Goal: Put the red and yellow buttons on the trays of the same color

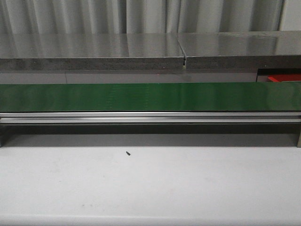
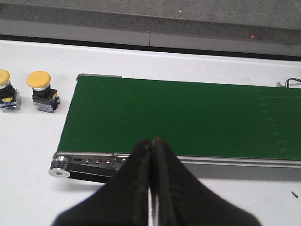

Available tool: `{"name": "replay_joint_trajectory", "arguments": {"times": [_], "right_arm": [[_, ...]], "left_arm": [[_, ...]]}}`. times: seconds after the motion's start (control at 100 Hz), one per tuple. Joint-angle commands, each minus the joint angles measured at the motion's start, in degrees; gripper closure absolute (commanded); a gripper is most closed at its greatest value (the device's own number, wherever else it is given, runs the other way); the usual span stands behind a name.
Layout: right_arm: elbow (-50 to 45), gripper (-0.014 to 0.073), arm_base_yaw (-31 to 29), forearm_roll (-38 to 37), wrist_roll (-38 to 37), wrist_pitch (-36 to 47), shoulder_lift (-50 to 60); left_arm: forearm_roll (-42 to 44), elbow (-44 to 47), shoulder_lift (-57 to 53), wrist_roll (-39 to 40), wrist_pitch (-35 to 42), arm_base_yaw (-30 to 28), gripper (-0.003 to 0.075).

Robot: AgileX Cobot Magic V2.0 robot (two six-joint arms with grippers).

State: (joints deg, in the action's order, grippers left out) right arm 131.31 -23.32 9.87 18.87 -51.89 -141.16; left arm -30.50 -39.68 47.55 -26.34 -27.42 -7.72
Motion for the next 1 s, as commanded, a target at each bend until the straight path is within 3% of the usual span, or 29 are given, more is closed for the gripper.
{"name": "replay_joint_trajectory", "arguments": {"times": [0.0,0.1,0.28,0.36,0.99], "right_arm": [[1.93,0.0555,-0.39,0.10,0.03,2.66,4.26],[1.93,0.0498,-0.39,0.10,0.03,2.66,4.26],[1.93,0.0195,-0.39,0.05,0.03,2.79,4.26],[1.93,0.0118,-0.39,-0.01,0.09,3.19,4.26],[3.59,0.0091,-0.39,0.35,0.04,2.78,10.75]], "left_arm": [[-0.97,-1.39,-0.31,0.07,3.89,0.45,0.0739],[-0.97,-1.39,-0.31,0.07,3.88,0.45,0.0739],[-0.97,-1.39,-0.31,0.07,3.88,0.45,0.0739],[-0.97,-1.39,-0.31,0.07,3.88,0.45,0.0739],[-0.97,-1.39,-0.31,0.07,3.88,0.45,0.0739]]}}
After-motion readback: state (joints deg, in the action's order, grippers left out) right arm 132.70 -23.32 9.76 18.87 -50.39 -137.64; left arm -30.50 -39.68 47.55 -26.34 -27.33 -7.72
